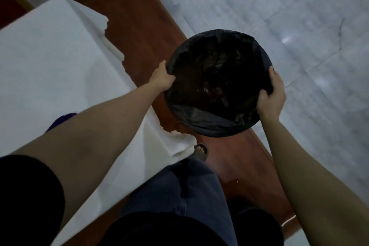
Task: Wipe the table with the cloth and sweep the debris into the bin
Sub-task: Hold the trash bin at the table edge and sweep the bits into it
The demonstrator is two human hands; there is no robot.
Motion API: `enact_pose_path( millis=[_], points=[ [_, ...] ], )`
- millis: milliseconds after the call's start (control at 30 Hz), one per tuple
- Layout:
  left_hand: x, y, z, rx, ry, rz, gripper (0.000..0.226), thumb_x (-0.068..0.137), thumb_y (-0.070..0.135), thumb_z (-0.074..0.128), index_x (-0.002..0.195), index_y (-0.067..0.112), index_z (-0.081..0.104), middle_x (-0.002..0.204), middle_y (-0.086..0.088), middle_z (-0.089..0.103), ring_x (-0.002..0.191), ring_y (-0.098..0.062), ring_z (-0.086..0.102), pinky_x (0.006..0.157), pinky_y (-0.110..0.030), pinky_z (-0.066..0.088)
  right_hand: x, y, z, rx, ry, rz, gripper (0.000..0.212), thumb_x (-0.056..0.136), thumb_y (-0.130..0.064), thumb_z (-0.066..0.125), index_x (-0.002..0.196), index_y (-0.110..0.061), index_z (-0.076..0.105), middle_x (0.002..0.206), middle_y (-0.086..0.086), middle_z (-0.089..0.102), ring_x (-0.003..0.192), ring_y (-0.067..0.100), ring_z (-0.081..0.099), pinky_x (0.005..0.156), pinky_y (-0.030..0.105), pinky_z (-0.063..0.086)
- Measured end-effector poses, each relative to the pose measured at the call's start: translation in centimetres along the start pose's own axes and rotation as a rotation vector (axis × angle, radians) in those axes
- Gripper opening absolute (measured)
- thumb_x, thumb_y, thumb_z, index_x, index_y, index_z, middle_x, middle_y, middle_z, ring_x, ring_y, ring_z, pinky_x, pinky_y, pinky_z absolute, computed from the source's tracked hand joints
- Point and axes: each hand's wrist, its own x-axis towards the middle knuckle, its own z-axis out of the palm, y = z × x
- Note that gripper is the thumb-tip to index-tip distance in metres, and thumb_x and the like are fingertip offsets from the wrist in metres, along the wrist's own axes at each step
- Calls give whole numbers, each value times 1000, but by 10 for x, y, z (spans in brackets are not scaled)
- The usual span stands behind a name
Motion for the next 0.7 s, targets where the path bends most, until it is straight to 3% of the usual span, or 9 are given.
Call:
enact_pose_path(
  millis=[167, 333, 600, 700],
  points=[
    [50, -7, 28, -10, 46, -67, 44, 99, 17, 53, 141, 12, 43, 140, -13, 50, 126, -33, 51, 104, -44, 46, 24, 36, 28, 16, -2, 46, 77, 77, 11, 38, 146, -25, 44, 150, -4, 43, 139, 6, 35, 118, 24, 26],
    [107, -19, 52, 1, 119, -34, 42, 99, 15, 51, 141, 14, 45, 137, -12, 53, 124, -32, 52, 105, -46, 46, 51, 79, 73, 19, -7, 5, 71, 82, 10, 42, 147, -17, 42, 152, 1, 41, 142, 12, 33, 118, 24, 23],
    [196, -75, 97, 38, 164, -24, 54, 101, 13, 47, 151, 28, 32, 146, -7, 48, 131, -31, 48, 108, -42, 43, 82, 163, 158, -75, -119, -9, 70, 88, 9, 44, 151, -20, 34, 156, 3, 34, 144, 14, 28, 107, -2, 11],
    [217, -96, 108, 66, 172, -40, 55, 101, 13, 46, 152, 30, 31, 145, -6, 49, 129, -31, 49, 106, -43, 44, 83, 187, 182, -136, -157, -6, 70, 90, 7, 46, 152, -22, 32, 157, 3, 32, 144, 14, 28, 107, 0, 10]
  ],
)
